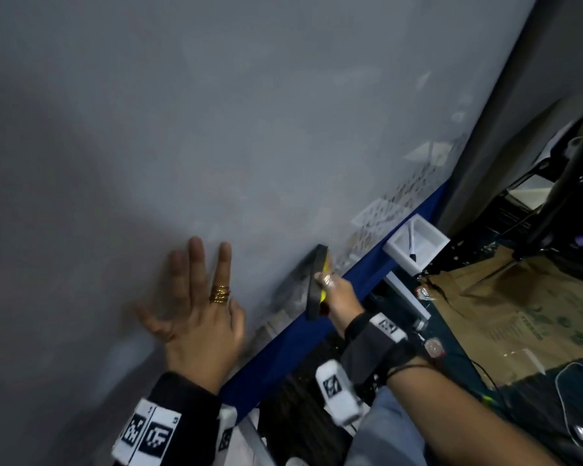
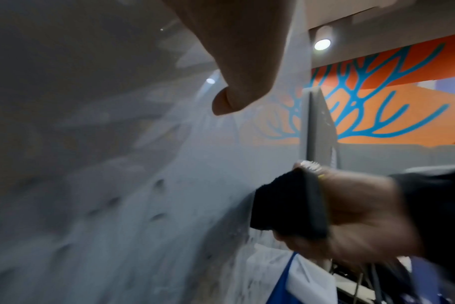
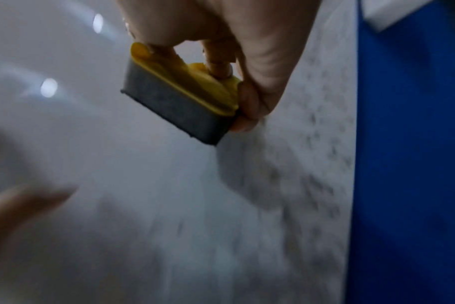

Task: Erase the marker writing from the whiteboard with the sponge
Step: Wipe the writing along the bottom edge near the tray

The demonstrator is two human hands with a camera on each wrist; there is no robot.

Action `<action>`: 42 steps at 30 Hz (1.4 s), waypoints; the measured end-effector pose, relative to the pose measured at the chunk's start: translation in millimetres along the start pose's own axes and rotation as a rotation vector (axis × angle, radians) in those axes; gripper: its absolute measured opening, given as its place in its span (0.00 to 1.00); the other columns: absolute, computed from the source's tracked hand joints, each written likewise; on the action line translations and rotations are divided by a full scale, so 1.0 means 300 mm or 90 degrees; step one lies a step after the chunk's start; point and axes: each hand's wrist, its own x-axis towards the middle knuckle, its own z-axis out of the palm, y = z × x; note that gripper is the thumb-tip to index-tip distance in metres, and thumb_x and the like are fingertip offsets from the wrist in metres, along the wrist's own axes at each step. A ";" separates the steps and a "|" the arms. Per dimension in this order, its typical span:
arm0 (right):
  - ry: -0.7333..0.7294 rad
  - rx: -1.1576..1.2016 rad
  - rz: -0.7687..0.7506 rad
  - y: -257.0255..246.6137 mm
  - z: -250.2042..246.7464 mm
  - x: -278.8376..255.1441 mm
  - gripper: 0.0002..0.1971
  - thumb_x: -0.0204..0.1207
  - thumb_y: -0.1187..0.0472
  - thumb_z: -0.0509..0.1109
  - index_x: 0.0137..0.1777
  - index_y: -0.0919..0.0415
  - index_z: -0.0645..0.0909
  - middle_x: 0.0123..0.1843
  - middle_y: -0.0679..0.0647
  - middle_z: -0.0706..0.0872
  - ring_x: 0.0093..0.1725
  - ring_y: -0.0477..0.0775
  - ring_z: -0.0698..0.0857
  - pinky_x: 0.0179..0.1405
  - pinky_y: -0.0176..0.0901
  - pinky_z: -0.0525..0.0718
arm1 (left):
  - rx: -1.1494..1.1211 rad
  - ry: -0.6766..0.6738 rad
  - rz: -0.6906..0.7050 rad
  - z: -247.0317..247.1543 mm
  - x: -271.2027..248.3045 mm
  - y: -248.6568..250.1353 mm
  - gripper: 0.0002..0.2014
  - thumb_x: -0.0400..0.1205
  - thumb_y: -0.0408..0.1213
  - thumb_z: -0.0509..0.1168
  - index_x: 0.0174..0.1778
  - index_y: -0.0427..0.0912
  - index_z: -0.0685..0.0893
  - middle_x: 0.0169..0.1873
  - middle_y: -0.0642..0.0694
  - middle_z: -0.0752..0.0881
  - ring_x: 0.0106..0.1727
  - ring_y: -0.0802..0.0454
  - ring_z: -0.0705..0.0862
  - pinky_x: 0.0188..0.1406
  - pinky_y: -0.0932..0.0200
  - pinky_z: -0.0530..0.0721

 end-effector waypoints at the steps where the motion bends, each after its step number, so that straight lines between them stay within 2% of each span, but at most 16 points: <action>1: -0.055 -0.038 -0.018 0.027 0.034 -0.065 0.10 0.82 0.63 0.62 0.39 0.57 0.77 0.36 0.51 0.79 0.35 0.47 0.78 0.32 0.35 0.75 | -0.001 0.006 -0.001 0.004 -0.016 -0.013 0.43 0.70 0.41 0.62 0.83 0.51 0.54 0.83 0.49 0.37 0.83 0.49 0.36 0.58 0.16 0.45; 3: -0.168 -0.101 -0.041 0.088 0.099 -0.162 0.07 0.82 0.67 0.61 0.44 0.57 0.78 0.37 0.48 0.80 0.37 0.43 0.78 0.34 0.28 0.76 | 0.011 0.001 0.015 0.019 -0.030 -0.031 0.43 0.69 0.41 0.62 0.83 0.53 0.54 0.83 0.49 0.38 0.83 0.49 0.36 0.62 0.18 0.43; 4: -0.202 -0.103 -0.048 0.105 0.123 -0.190 0.06 0.82 0.68 0.61 0.51 0.57 0.77 0.41 0.47 0.81 0.40 0.41 0.78 0.36 0.25 0.76 | 0.022 -0.009 0.024 0.029 -0.028 -0.035 0.44 0.68 0.41 0.62 0.83 0.53 0.53 0.83 0.49 0.38 0.83 0.48 0.36 0.65 0.21 0.38; 6: -0.189 -0.084 -0.079 0.125 0.141 -0.196 0.13 0.82 0.70 0.60 0.62 0.53 0.72 0.47 0.42 0.80 0.45 0.38 0.78 0.39 0.20 0.75 | 0.058 -0.032 0.031 0.036 -0.025 -0.046 0.47 0.67 0.41 0.60 0.84 0.55 0.49 0.83 0.49 0.36 0.83 0.47 0.35 0.67 0.29 0.26; 9: -0.008 0.008 -0.045 0.077 0.117 -0.128 0.10 0.82 0.67 0.61 0.42 0.55 0.78 0.38 0.50 0.80 0.38 0.48 0.77 0.33 0.32 0.77 | 0.080 -0.049 0.039 0.036 -0.024 -0.065 0.51 0.65 0.41 0.63 0.84 0.55 0.44 0.82 0.48 0.34 0.83 0.46 0.34 0.67 0.31 0.22; 12: 0.093 0.122 0.024 -0.008 0.082 -0.044 0.11 0.82 0.61 0.62 0.37 0.59 0.76 0.32 0.57 0.77 0.32 0.55 0.76 0.33 0.44 0.73 | 0.070 -0.051 0.058 0.031 -0.022 -0.074 0.56 0.63 0.41 0.70 0.84 0.53 0.43 0.82 0.48 0.33 0.82 0.45 0.32 0.66 0.29 0.23; 17: 0.031 0.078 0.053 0.013 0.179 -0.158 0.12 0.82 0.59 0.62 0.37 0.59 0.74 0.31 0.56 0.75 0.30 0.54 0.75 0.31 0.43 0.72 | 0.097 -0.054 0.039 0.028 -0.021 -0.057 0.60 0.59 0.40 0.73 0.84 0.51 0.43 0.81 0.46 0.30 0.81 0.43 0.29 0.67 0.28 0.23; 21: -0.152 -0.036 0.089 0.092 0.246 -0.299 0.14 0.83 0.63 0.61 0.34 0.58 0.74 0.23 0.48 0.79 0.22 0.43 0.78 0.23 0.32 0.72 | 0.124 -0.062 0.032 0.019 -0.026 -0.048 0.59 0.62 0.45 0.72 0.84 0.51 0.40 0.80 0.45 0.28 0.80 0.43 0.27 0.66 0.28 0.23; 23: -0.181 -0.048 0.108 0.092 0.252 -0.336 0.13 0.83 0.62 0.60 0.35 0.58 0.74 0.25 0.49 0.79 0.22 0.41 0.78 0.22 0.31 0.72 | 0.140 -0.064 0.036 0.009 -0.029 -0.050 0.57 0.63 0.46 0.69 0.84 0.51 0.39 0.80 0.44 0.26 0.79 0.43 0.25 0.66 0.27 0.24; 28: -0.069 0.119 0.113 -0.015 0.168 -0.278 0.15 0.85 0.51 0.53 0.43 0.57 0.76 0.36 0.54 0.79 0.34 0.51 0.77 0.32 0.43 0.75 | 0.160 -0.061 0.056 -0.030 -0.052 -0.089 0.55 0.64 0.39 0.66 0.84 0.51 0.39 0.80 0.46 0.27 0.79 0.45 0.25 0.64 0.27 0.21; 32: -0.006 0.156 0.067 -0.081 0.172 -0.244 0.13 0.85 0.52 0.56 0.40 0.56 0.73 0.32 0.52 0.77 0.31 0.50 0.77 0.31 0.43 0.77 | 0.088 -0.031 -0.025 -0.056 -0.140 -0.175 0.52 0.67 0.37 0.68 0.84 0.54 0.46 0.81 0.49 0.30 0.82 0.46 0.31 0.64 0.29 0.22; 34: -0.044 0.097 0.095 -0.047 0.225 -0.265 0.14 0.85 0.52 0.57 0.40 0.57 0.72 0.29 0.52 0.78 0.27 0.49 0.78 0.28 0.38 0.78 | 0.114 -0.041 -0.015 -0.049 -0.181 -0.205 0.50 0.69 0.40 0.67 0.83 0.54 0.44 0.81 0.48 0.30 0.82 0.46 0.31 0.65 0.29 0.22; 37: -0.183 0.040 0.159 0.021 0.286 -0.325 0.18 0.83 0.48 0.58 0.57 0.64 0.77 0.49 0.64 0.84 0.45 0.62 0.85 0.38 0.45 0.83 | 0.134 -0.047 -0.021 -0.027 -0.195 -0.209 0.51 0.69 0.39 0.67 0.83 0.56 0.43 0.81 0.49 0.29 0.81 0.46 0.29 0.65 0.30 0.21; 38: -0.228 0.022 0.177 0.027 0.299 -0.350 0.19 0.84 0.49 0.57 0.59 0.64 0.76 0.49 0.64 0.84 0.46 0.62 0.85 0.36 0.42 0.84 | 0.143 -0.048 -0.030 -0.022 -0.194 -0.205 0.52 0.68 0.39 0.68 0.83 0.56 0.43 0.81 0.49 0.29 0.81 0.45 0.29 0.65 0.30 0.21; 40: -0.297 0.014 0.197 0.019 0.309 -0.388 0.14 0.84 0.51 0.55 0.50 0.60 0.77 0.40 0.57 0.84 0.37 0.54 0.83 0.27 0.36 0.81 | 0.169 -0.050 -0.040 -0.013 -0.189 -0.201 0.54 0.68 0.37 0.69 0.83 0.56 0.39 0.80 0.49 0.28 0.81 0.45 0.28 0.65 0.29 0.21; 42: -0.314 0.037 0.201 0.002 0.292 -0.397 0.15 0.84 0.51 0.55 0.40 0.57 0.76 0.35 0.54 0.81 0.33 0.51 0.80 0.28 0.38 0.77 | 0.183 -0.055 -0.034 -0.010 -0.185 -0.207 0.55 0.68 0.36 0.69 0.83 0.56 0.38 0.80 0.48 0.28 0.80 0.44 0.27 0.64 0.29 0.21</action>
